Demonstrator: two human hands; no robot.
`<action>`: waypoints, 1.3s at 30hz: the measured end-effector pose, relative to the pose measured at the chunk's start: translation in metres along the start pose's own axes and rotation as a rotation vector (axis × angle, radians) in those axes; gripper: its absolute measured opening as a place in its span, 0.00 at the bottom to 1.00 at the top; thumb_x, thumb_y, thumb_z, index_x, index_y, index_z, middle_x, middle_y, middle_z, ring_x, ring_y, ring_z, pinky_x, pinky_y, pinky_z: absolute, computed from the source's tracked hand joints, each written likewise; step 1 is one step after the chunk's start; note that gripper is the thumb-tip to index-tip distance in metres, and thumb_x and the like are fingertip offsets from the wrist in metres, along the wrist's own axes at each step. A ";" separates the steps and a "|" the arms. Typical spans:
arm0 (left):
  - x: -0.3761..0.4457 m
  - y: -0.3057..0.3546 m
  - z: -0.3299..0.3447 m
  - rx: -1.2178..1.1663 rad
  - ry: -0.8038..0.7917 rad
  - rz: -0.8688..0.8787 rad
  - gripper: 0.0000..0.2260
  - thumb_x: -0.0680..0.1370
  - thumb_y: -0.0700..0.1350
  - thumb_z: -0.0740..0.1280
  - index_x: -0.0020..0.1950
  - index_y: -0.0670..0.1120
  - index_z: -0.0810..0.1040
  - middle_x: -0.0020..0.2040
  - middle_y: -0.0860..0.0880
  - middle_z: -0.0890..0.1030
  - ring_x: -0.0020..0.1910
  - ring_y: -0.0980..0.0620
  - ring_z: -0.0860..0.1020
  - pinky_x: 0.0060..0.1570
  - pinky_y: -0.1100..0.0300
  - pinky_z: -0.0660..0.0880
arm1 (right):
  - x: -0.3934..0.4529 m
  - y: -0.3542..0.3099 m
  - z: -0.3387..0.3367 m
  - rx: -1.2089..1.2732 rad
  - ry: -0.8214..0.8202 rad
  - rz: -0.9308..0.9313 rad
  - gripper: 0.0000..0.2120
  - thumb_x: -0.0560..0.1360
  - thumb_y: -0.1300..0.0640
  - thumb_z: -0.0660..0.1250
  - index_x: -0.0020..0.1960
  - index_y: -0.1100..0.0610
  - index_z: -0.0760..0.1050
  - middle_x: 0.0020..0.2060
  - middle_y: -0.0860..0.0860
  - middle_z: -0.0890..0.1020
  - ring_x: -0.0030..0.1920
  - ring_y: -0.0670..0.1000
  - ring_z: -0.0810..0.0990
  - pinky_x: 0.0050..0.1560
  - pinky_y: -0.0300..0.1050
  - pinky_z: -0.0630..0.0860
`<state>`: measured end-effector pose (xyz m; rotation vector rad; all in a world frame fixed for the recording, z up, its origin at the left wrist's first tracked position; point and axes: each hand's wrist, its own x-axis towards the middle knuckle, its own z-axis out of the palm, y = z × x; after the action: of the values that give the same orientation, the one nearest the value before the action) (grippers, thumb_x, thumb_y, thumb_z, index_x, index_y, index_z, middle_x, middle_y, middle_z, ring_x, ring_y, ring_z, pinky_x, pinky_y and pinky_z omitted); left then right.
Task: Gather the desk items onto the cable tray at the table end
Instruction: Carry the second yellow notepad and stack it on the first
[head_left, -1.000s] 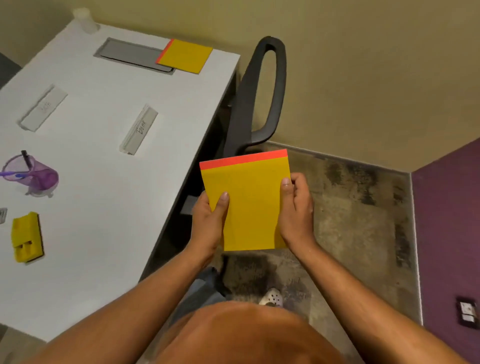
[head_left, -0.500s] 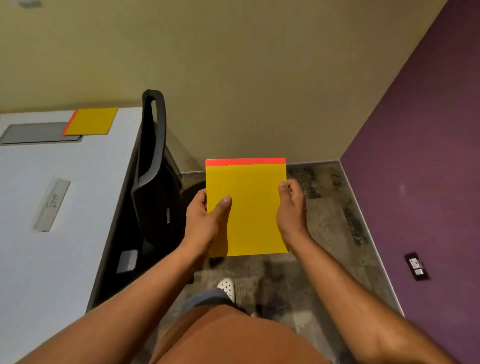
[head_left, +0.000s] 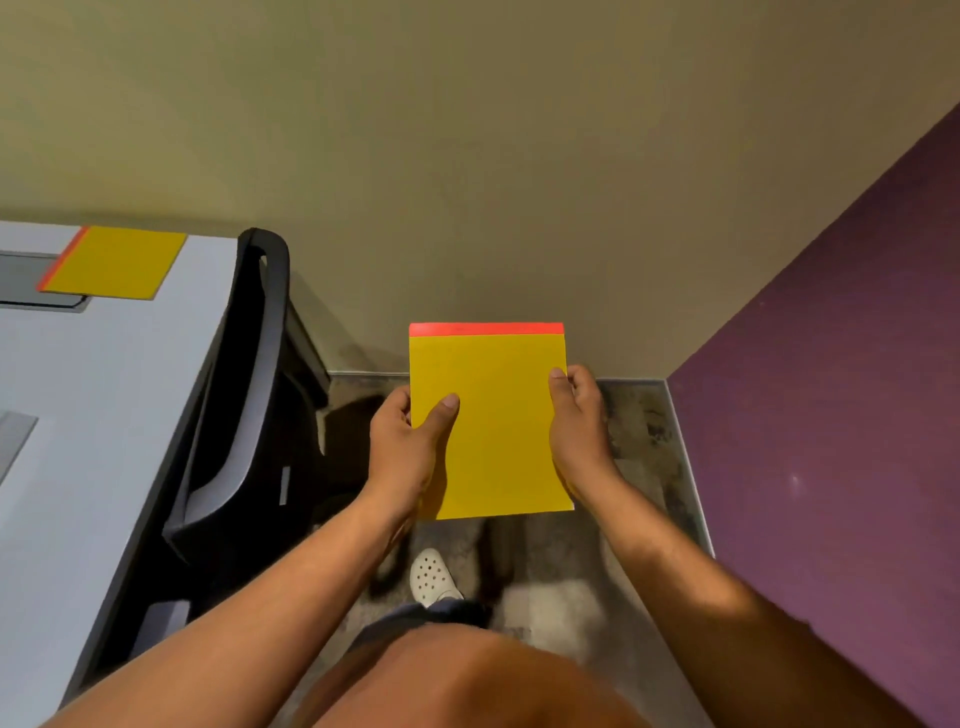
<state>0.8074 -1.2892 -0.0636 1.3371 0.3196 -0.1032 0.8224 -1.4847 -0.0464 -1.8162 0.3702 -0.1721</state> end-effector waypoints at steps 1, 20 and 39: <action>0.013 0.005 0.003 -0.030 0.013 -0.004 0.10 0.79 0.45 0.76 0.59 0.47 0.83 0.57 0.44 0.88 0.58 0.42 0.87 0.60 0.44 0.81 | 0.016 -0.005 0.005 -0.004 -0.016 -0.016 0.14 0.87 0.57 0.59 0.42 0.52 0.63 0.34 0.46 0.62 0.33 0.44 0.59 0.38 0.49 0.59; 0.167 0.084 -0.001 -0.082 0.541 0.092 0.08 0.81 0.44 0.73 0.60 0.47 0.82 0.57 0.50 0.88 0.56 0.48 0.87 0.56 0.48 0.82 | 0.245 -0.063 0.161 0.025 -0.570 -0.039 0.08 0.87 0.50 0.60 0.55 0.54 0.73 0.41 0.48 0.78 0.40 0.47 0.71 0.42 0.47 0.70; 0.240 0.190 -0.100 -0.351 1.126 0.248 0.09 0.82 0.42 0.72 0.59 0.50 0.75 0.44 0.55 0.89 0.43 0.57 0.88 0.39 0.63 0.82 | 0.287 -0.171 0.359 -0.047 -0.949 -0.277 0.05 0.85 0.52 0.65 0.56 0.52 0.71 0.40 0.55 0.78 0.35 0.47 0.71 0.37 0.45 0.68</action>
<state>1.0671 -1.1225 0.0266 0.9557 1.0521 0.9077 1.2288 -1.2145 -0.0030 -1.7764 -0.5486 0.5050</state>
